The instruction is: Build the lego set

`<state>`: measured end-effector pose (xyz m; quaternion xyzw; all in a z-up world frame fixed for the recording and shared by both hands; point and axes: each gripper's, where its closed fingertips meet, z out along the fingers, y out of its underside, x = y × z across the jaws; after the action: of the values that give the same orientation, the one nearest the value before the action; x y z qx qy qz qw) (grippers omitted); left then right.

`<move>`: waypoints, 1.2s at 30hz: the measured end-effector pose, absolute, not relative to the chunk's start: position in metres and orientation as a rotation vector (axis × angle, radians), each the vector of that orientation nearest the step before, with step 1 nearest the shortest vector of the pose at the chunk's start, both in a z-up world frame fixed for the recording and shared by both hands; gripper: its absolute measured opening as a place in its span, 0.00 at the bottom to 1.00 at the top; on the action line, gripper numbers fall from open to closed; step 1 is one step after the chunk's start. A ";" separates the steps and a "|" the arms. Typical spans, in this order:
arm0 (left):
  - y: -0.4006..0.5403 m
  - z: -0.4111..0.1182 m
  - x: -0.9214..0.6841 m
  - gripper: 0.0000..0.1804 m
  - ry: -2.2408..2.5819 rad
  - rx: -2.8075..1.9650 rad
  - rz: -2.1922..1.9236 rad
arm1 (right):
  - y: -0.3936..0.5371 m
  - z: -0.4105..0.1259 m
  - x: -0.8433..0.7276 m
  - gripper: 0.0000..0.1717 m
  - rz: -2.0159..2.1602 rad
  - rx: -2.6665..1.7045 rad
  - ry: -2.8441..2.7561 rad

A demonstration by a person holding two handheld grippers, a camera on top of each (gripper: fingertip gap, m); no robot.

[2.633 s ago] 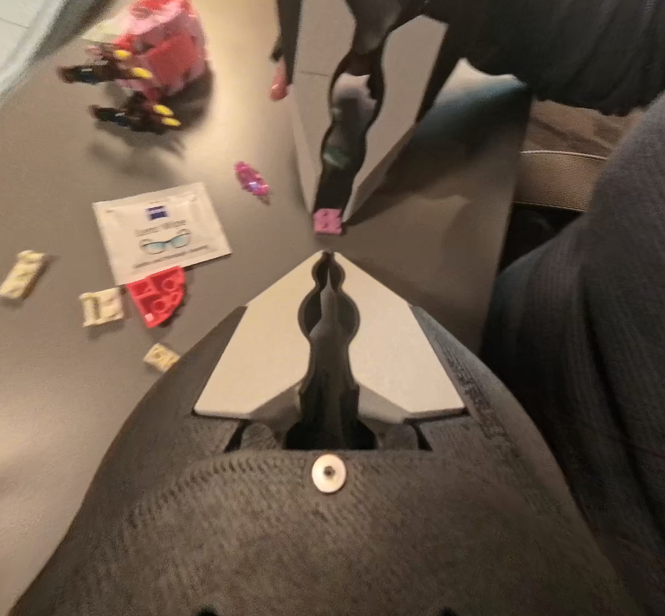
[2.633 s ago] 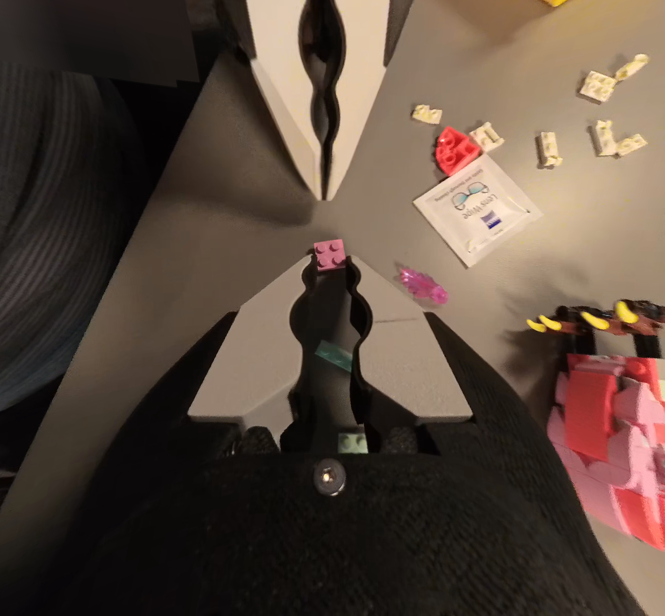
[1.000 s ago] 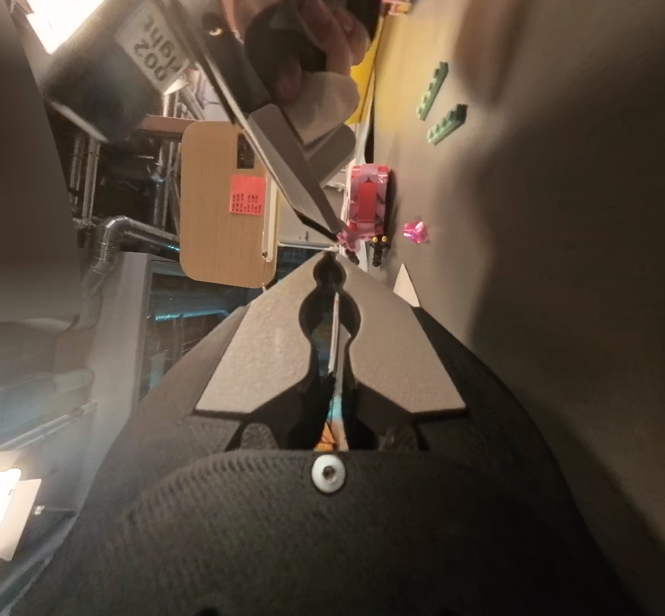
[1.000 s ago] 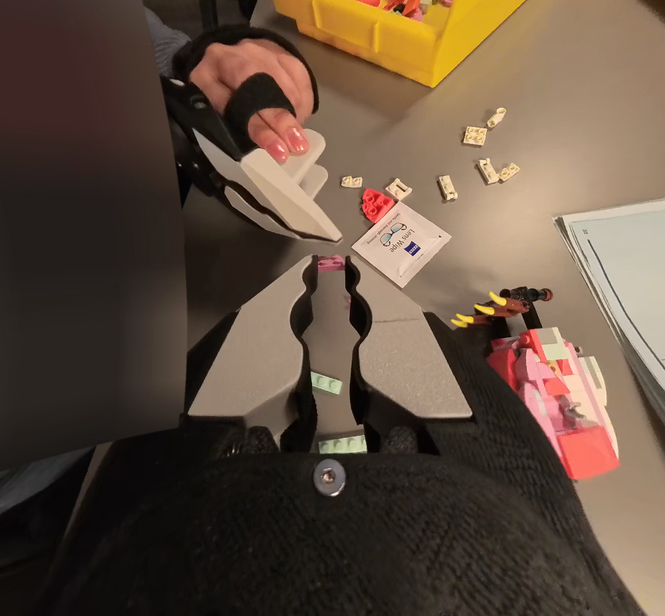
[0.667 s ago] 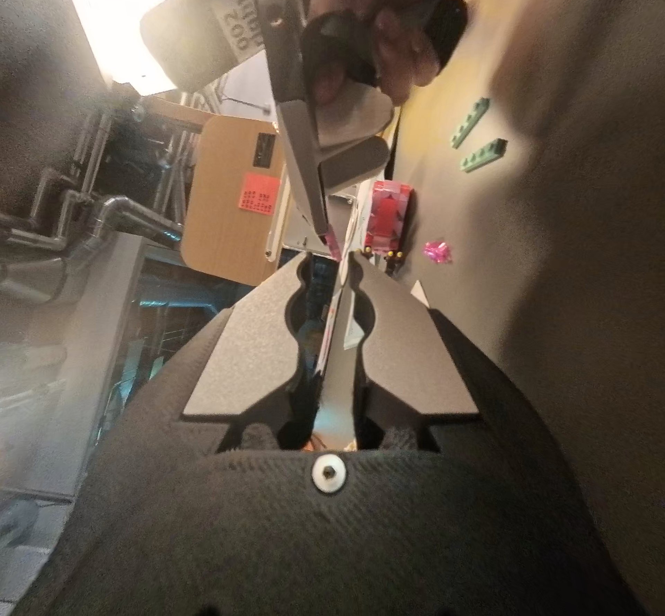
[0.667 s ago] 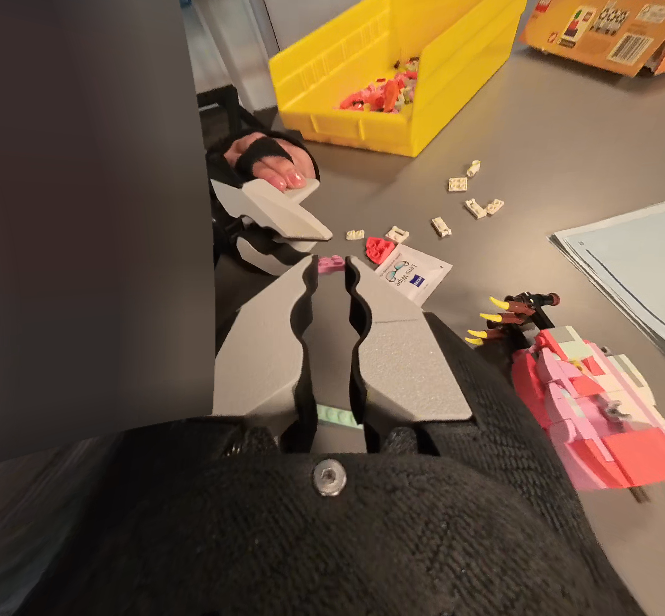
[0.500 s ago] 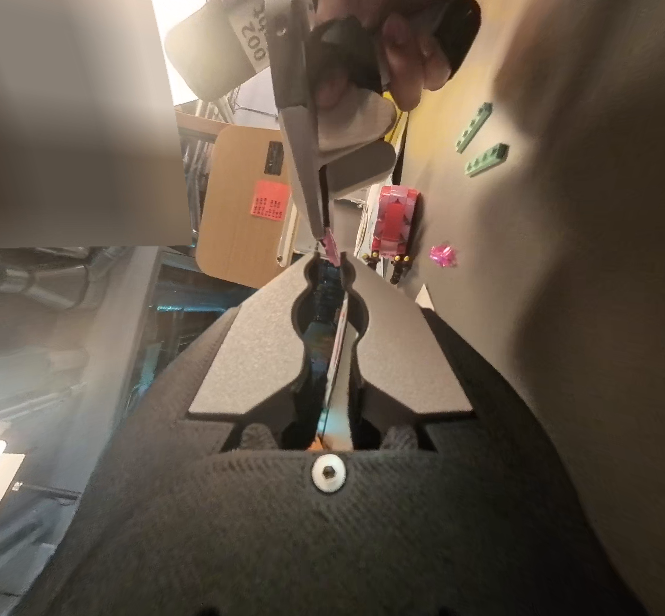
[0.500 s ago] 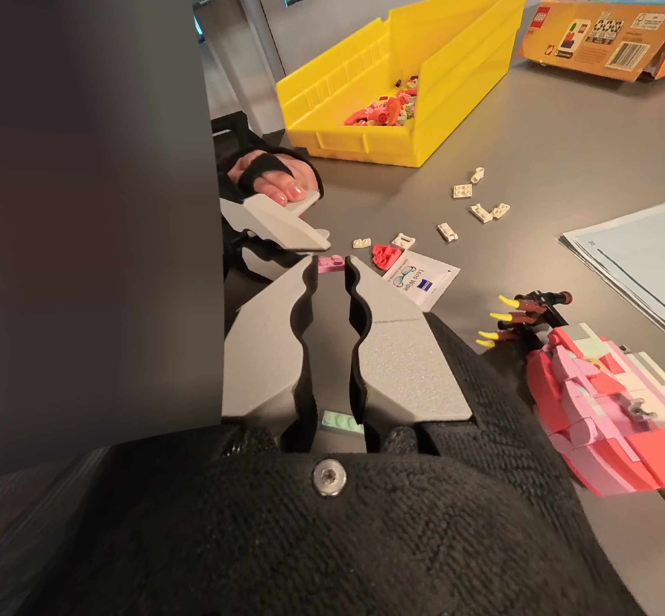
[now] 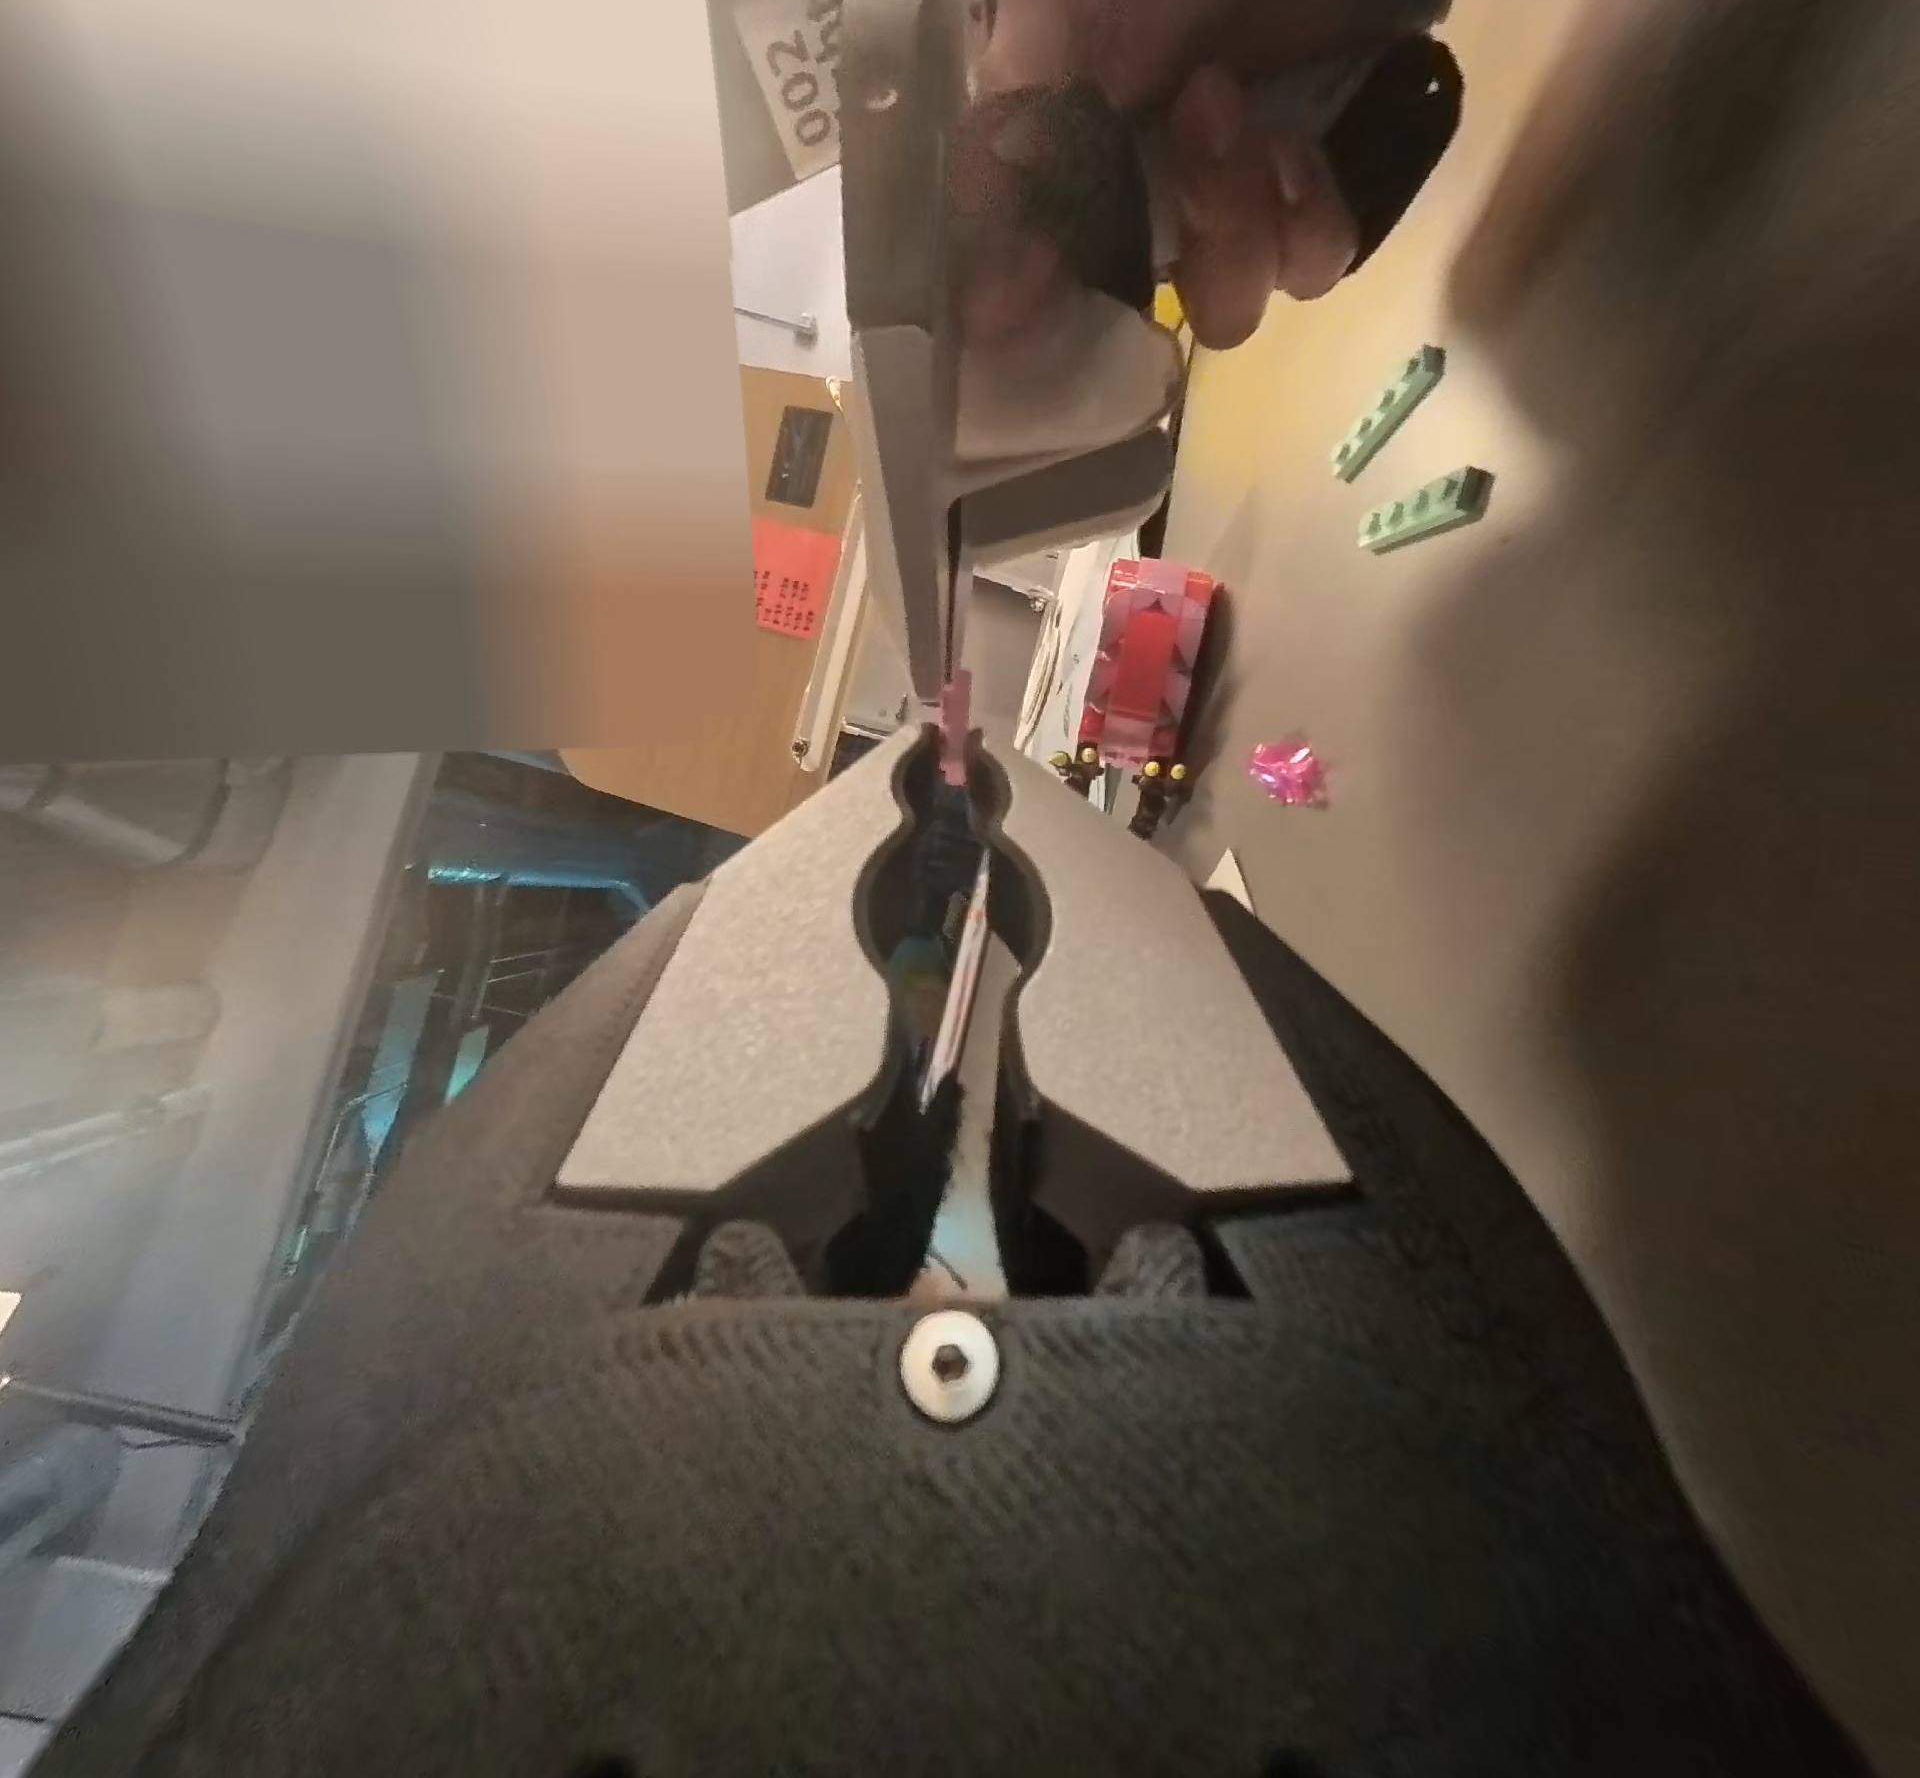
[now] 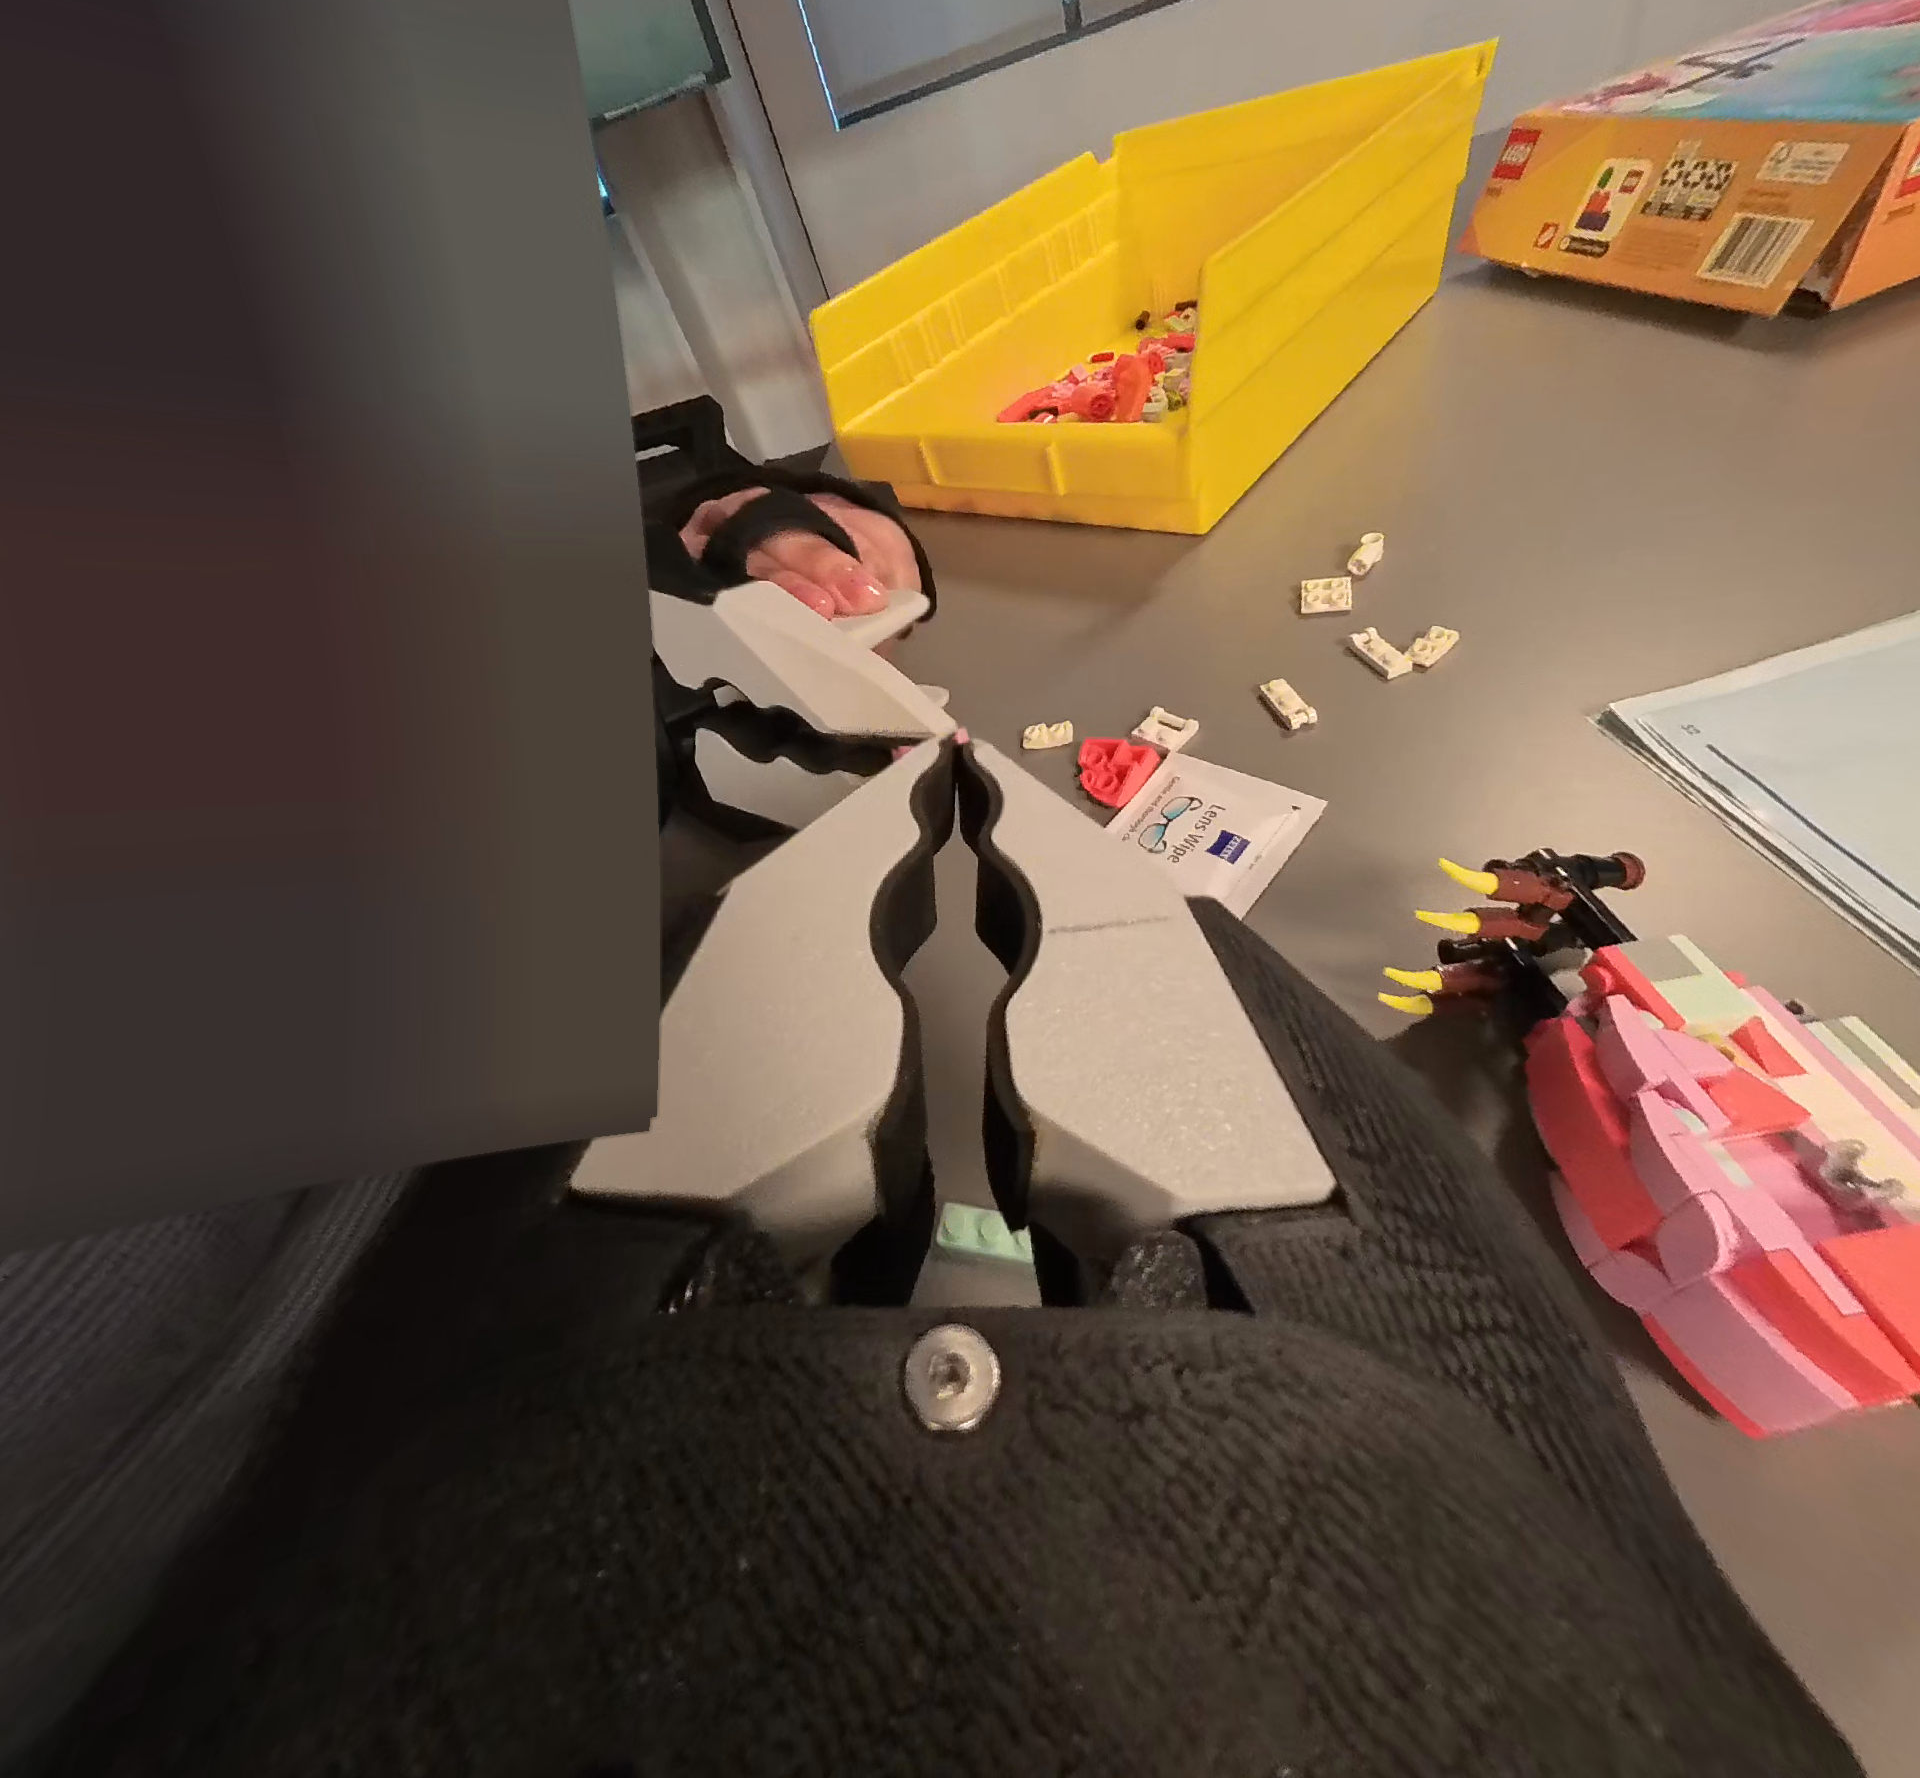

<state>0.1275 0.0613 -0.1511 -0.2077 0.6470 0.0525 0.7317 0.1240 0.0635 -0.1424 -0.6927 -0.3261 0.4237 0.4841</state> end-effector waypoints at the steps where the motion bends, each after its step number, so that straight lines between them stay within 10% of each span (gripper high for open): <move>1: 0.062 -0.152 0.128 0.02 1.430 -0.455 0.124 | 0.064 -0.144 0.124 0.00 1.016 -1.690 -0.799; 17: 0.069 -0.176 0.128 0.02 1.571 -0.484 0.188 | 0.061 -0.180 0.161 0.30 0.657 -1.995 -0.869; 36: 0.047 -0.178 0.128 0.02 1.598 -0.370 0.135 | 0.047 -0.179 0.116 0.10 0.891 -1.847 -1.011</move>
<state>0.1277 0.0474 -0.1775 -0.1646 0.7120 0.0602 0.6800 0.1161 0.0467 -0.1785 -0.7352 -0.4024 0.3546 0.4145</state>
